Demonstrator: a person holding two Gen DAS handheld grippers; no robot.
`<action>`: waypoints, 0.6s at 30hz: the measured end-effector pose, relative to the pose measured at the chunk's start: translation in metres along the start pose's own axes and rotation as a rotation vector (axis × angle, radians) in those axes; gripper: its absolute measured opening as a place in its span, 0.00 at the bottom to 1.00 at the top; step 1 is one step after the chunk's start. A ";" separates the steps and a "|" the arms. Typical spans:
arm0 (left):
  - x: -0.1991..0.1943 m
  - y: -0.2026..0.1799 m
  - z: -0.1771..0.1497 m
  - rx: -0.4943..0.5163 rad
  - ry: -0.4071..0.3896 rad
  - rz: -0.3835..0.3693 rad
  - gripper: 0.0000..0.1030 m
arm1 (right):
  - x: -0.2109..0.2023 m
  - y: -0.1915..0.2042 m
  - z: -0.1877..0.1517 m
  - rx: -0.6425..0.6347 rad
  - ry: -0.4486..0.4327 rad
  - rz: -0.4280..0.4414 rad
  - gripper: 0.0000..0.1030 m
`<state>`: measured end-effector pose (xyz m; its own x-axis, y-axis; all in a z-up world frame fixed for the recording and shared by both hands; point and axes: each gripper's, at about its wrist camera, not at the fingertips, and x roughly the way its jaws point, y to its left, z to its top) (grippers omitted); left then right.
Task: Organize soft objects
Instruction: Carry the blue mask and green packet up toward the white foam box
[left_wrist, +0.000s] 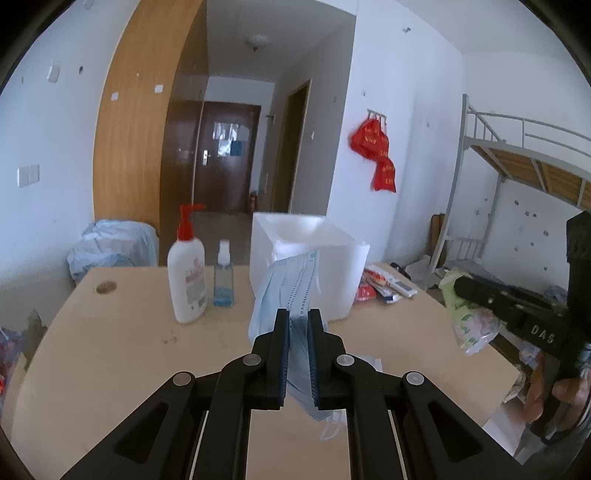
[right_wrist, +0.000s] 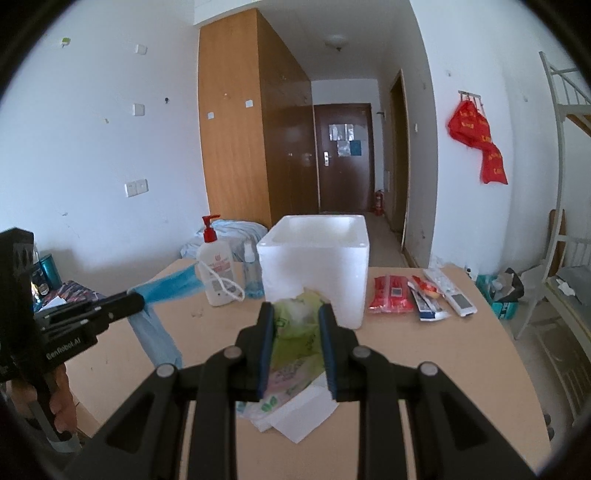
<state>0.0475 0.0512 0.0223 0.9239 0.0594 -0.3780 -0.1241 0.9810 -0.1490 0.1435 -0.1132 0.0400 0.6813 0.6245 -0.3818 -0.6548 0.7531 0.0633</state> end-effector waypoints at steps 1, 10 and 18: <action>0.000 -0.002 0.002 0.004 -0.005 0.001 0.10 | 0.001 0.000 0.001 0.000 -0.001 0.001 0.27; 0.006 -0.004 0.030 0.029 -0.033 0.005 0.10 | 0.012 -0.001 0.018 -0.012 -0.018 0.009 0.27; 0.021 -0.006 0.045 0.026 -0.031 0.011 0.10 | 0.020 -0.004 0.027 -0.009 -0.023 0.014 0.27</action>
<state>0.0836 0.0551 0.0565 0.9335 0.0754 -0.3506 -0.1250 0.9847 -0.1211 0.1686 -0.0980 0.0565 0.6797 0.6393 -0.3594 -0.6668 0.7428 0.0603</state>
